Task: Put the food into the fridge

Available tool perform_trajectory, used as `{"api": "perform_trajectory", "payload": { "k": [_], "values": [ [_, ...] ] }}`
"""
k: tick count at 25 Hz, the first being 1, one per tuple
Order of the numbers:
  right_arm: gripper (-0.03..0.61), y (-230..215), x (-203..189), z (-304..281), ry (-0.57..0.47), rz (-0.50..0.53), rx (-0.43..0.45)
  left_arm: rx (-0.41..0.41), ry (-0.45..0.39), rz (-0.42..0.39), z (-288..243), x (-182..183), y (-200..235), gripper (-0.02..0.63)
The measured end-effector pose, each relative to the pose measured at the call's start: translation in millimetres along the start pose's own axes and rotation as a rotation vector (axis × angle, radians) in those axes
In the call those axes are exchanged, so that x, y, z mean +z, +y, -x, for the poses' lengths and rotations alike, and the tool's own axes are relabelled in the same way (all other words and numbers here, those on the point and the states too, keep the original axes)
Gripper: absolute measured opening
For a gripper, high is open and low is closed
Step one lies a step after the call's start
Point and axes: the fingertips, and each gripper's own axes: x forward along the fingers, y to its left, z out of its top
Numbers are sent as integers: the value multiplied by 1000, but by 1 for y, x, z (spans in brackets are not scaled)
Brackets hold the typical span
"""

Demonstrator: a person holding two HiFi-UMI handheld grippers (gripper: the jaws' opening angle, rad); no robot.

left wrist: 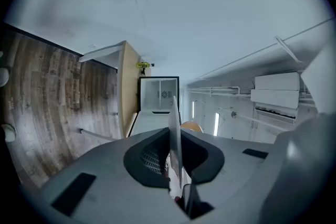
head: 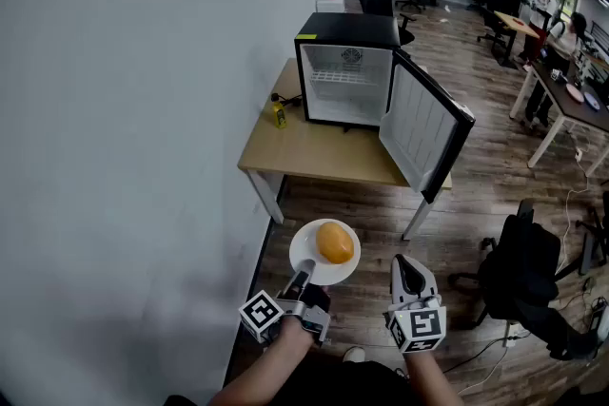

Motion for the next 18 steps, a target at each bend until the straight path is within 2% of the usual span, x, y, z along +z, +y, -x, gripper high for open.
{"api": "perform_trajectory", "payload": {
  "k": [12,18],
  "values": [
    [58,-18,-11,6,-31,-11,19,-13,-35,-11,-1,-11,9,29],
    [59,-29,-17,5,-25,-37,26,14,-52,-11,-2,-11,14,29]
  ]
}}
